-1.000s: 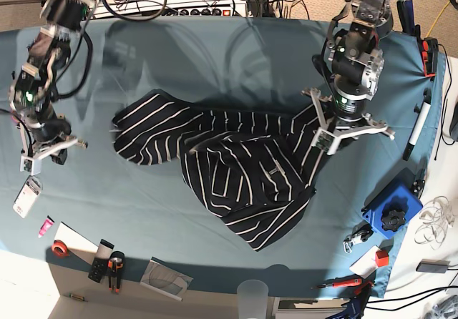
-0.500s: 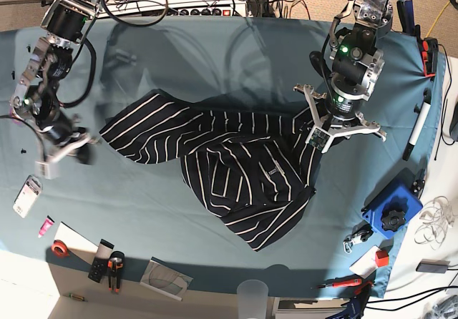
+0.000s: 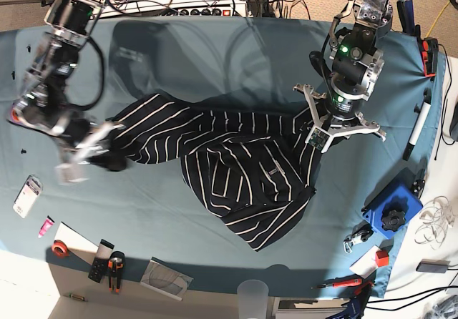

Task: Layout the t-shirt on the table in an organized manner, then fold the t-shirt properly
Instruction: 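Lower the left gripper onto the shirt's middle and grasp fabric, then pull the shirt with the right gripper away from the left gripper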

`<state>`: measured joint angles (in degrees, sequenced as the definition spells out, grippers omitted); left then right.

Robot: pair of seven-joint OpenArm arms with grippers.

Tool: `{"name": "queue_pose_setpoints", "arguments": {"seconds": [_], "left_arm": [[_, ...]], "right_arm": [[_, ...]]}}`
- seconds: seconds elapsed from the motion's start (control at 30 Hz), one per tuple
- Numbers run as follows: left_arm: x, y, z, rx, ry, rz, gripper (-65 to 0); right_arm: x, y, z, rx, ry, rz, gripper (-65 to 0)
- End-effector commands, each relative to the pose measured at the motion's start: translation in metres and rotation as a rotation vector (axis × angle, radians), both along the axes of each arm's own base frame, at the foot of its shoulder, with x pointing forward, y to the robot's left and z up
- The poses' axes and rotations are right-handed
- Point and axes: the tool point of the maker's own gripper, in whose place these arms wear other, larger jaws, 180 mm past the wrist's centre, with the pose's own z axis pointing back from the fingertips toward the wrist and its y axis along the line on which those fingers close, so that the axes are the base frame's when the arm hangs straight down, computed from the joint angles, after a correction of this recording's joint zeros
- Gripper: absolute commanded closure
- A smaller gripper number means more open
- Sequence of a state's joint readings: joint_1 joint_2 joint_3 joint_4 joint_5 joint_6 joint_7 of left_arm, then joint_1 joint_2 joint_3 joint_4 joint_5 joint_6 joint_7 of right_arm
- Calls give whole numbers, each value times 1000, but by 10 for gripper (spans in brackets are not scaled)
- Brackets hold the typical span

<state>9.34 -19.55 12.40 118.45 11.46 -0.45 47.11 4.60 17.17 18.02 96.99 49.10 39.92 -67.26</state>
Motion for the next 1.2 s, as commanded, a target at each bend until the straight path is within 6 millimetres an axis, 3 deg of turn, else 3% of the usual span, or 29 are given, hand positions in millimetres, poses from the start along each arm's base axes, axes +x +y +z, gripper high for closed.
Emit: {"name": "queue_pose_setpoints", "arguments": {"seconds": [0.0,0.2,0.37,0.5,0.63,0.77,0.87,1.17], "left_arm": [[6,1,15,-2,-57,0,0],[7,1,15,-2,-58,0,0],[6,1,15,-1,-55,0,0],[5,1,13,-1,-50,1,0],[3,1,11,-1,-42,1,0],[2,1,10,-1,-40,1,0],[2,1,10,-1,-40,1,0],[1,0,9,-12,-33,-1,0]], "right_arm": [[7,9,16,8,-55,33,-218],[23,77,13,-135,-58,260,-234],[48,105,9,-517,-109,388,-234],[42,132,-3,-657,-118,510,-234],[25,134,-26,-741,-36,575,-234],[18,134,-29,-711,1,587,-234],[22,133,-19,-647,-6,563,-234],[15,135,35,-269,-27,554,-234]]}}
